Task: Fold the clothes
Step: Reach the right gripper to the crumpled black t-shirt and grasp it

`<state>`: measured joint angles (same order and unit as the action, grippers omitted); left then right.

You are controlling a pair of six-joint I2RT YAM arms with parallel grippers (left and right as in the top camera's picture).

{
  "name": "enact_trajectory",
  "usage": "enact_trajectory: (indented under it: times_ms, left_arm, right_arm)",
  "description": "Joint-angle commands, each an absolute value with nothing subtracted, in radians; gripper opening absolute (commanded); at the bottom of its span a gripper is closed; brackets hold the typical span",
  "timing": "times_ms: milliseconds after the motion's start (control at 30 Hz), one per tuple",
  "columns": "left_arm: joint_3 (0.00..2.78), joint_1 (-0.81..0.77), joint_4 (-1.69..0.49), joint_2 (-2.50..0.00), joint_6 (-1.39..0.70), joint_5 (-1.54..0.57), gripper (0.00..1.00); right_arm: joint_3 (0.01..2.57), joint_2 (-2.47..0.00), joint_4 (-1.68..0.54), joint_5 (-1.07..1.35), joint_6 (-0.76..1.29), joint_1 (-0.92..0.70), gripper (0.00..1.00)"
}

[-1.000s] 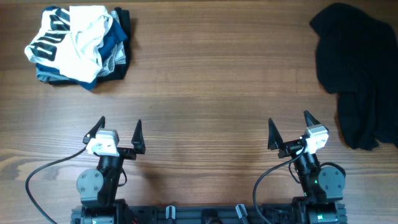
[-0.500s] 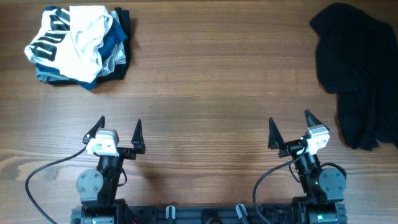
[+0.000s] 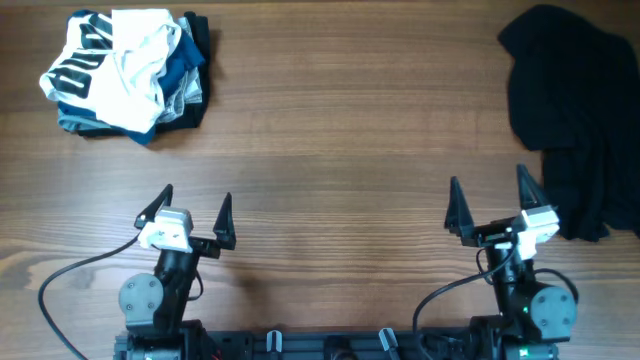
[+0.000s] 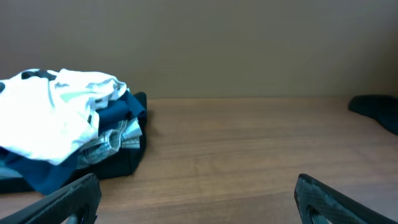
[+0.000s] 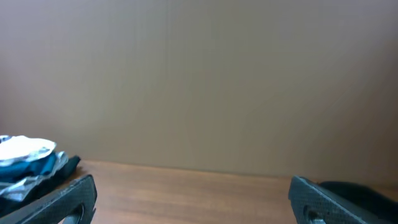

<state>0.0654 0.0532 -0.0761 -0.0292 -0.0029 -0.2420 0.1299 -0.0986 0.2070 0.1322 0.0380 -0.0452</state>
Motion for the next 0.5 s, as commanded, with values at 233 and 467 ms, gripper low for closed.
enact_trajectory:
  times_ms: [233,467]
  left_arm:
    - [0.47,0.051,-0.242,-0.458,-0.009,-0.273,1.0]
    - [0.859,0.051,-0.477,-0.865,-0.01,-0.34,1.0]
  right_arm:
    - [0.587,-0.619,0.064,0.171,0.026,-0.047,1.0]
    - [1.02,-1.008,-0.282,0.257,-0.024,-0.046,1.0]
